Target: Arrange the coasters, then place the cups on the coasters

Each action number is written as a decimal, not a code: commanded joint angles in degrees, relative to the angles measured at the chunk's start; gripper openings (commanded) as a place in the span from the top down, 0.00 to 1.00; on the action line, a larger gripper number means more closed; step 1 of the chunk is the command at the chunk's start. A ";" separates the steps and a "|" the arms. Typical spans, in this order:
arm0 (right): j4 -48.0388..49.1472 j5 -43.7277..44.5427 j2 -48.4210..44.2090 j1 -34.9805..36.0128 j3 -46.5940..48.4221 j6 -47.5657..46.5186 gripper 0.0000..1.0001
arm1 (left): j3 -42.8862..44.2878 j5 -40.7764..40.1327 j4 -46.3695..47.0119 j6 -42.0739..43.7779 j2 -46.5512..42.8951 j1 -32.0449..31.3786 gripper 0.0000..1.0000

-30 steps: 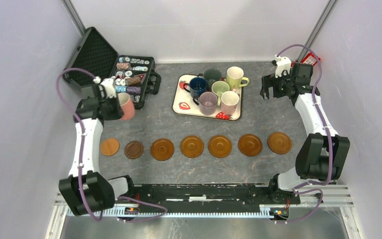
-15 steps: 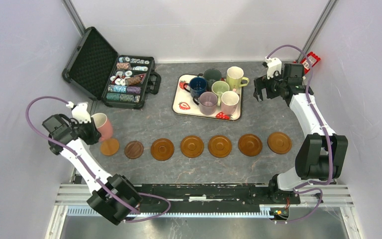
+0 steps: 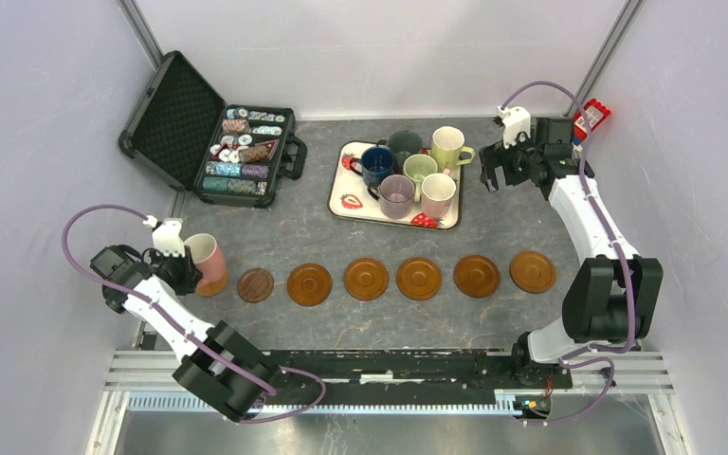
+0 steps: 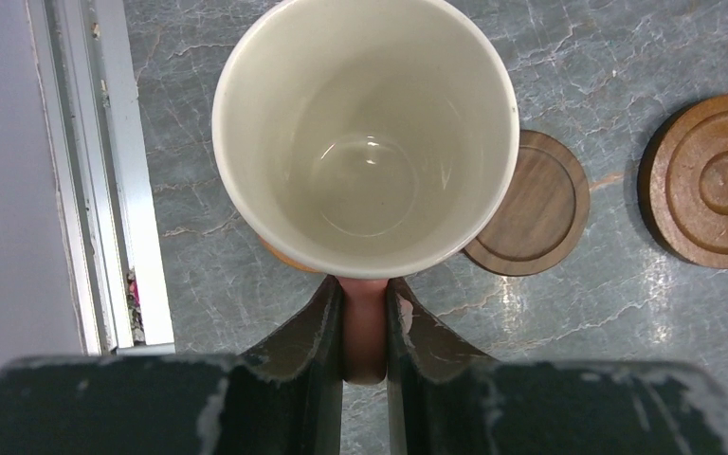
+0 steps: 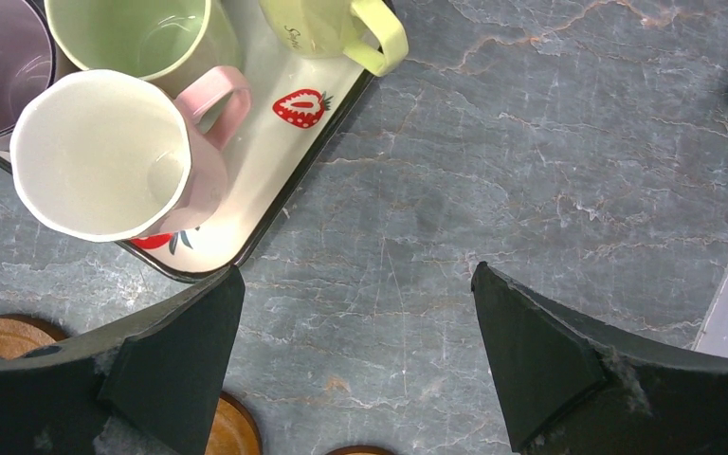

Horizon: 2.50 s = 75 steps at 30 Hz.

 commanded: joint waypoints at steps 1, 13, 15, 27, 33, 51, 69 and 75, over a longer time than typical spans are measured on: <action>-0.89 1.33 -2.03 0.48 2.48 -1.09 0.02 | -0.81 4.93 5.29 5.93 -1.54 1.34 0.98; -1.33 1.70 -2.60 0.79 2.37 -1.27 0.02 | -4.29 3.73 12.71 4.99 -0.65 3.05 0.98; -1.25 1.74 -2.59 0.76 2.13 -1.18 0.02 | -4.64 3.75 12.76 5.34 -0.46 3.14 0.98; -1.69 1.89 -2.72 0.87 2.04 -1.62 0.02 | -7.16 2.41 12.16 6.86 -0.09 3.31 0.97; -1.48 1.98 -3.06 0.82 1.58 -1.71 0.02 | -8.42 -0.95 13.31 6.70 -0.25 3.33 0.76; -0.53 1.93 -3.39 0.88 0.11 -1.93 0.02 | 0.16 -3.94 -7.03 17.13 -0.23 3.42 0.00; 1.65 0.44 -0.25 0.84 -0.80 -0.90 0.02 | 25.77 -15.79 -5.23 -16.14 12.41 -29.58 0.00; 2.12 -0.35 -0.86 0.84 -3.15 -2.21 0.02 | 36.39 -16.34 -0.69 -21.36 23.45 -46.92 0.00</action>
